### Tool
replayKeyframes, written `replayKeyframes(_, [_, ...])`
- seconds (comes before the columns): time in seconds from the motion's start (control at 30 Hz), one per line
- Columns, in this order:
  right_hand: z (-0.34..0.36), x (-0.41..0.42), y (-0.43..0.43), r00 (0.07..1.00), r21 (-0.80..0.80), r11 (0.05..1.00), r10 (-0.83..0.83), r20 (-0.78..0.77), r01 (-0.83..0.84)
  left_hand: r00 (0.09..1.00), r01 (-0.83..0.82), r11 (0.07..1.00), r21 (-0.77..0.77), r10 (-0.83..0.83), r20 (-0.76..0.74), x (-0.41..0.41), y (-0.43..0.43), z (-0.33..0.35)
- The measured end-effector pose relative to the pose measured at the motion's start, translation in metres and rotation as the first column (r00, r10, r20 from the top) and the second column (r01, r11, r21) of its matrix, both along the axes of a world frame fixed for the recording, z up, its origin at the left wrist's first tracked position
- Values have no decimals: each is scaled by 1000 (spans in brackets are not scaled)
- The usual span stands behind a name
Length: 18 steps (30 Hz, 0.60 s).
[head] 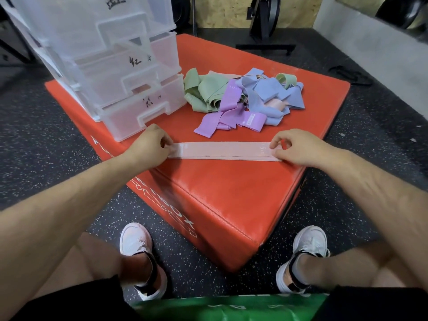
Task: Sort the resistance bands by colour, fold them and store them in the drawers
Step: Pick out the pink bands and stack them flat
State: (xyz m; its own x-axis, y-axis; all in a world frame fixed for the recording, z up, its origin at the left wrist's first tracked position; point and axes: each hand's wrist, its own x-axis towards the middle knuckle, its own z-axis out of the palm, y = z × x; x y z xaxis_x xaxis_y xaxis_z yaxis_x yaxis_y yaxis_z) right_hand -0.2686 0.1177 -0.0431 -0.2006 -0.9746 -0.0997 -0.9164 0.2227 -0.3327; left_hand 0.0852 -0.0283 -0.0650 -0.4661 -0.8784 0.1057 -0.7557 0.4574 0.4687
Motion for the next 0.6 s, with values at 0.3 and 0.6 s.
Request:
replayKeyframes(0.3, [20,9,-33,984,0,992,122,-130,-123,971,238,940,-245,-227,73,-66,7,27])
replayKeyframes(0.6, [38,-28,-86,992,-8,998,-70,-102,70,908,416,897,-151,-419,12,-177,4,31])
